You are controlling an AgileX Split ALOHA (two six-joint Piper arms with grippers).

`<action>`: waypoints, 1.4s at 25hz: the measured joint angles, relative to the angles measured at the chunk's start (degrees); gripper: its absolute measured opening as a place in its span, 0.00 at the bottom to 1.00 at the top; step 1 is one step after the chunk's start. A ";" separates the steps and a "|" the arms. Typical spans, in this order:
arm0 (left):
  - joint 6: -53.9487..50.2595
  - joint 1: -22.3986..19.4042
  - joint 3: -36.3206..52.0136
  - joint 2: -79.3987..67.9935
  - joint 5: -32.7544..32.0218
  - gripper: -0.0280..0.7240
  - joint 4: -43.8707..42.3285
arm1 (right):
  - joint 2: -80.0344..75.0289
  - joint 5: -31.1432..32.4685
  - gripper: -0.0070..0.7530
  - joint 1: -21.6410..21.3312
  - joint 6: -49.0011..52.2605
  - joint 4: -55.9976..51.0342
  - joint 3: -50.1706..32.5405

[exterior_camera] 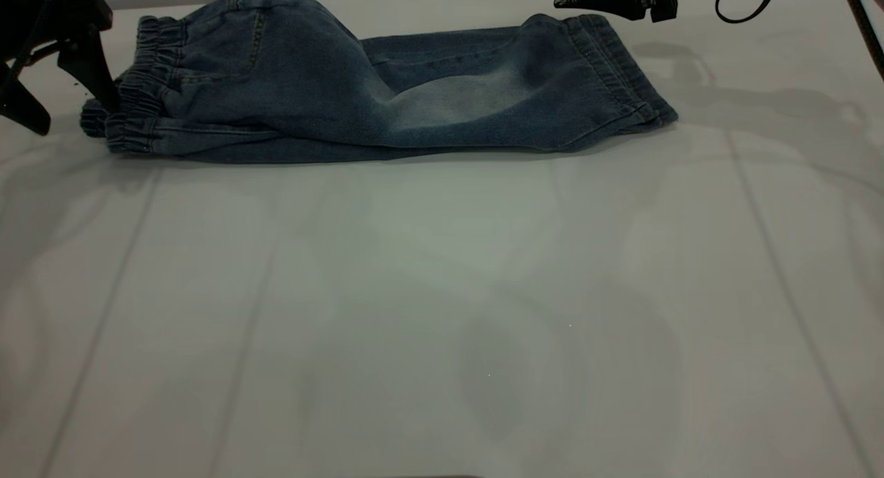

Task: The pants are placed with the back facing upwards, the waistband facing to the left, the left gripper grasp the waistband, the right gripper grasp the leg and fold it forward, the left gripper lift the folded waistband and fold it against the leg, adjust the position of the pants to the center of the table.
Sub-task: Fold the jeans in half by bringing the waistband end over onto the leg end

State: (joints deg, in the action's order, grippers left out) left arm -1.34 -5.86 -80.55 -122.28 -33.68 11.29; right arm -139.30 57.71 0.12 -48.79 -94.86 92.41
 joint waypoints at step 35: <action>2.52 3.93 -0.43 -1.91 13.70 0.13 2.36 | 0.00 -7.33 0.75 7.74 1.82 1.87 0.00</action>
State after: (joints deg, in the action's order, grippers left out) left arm 1.17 -1.93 -80.98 -124.19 -19.98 13.64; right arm -139.30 50.38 7.86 -46.97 -92.99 92.41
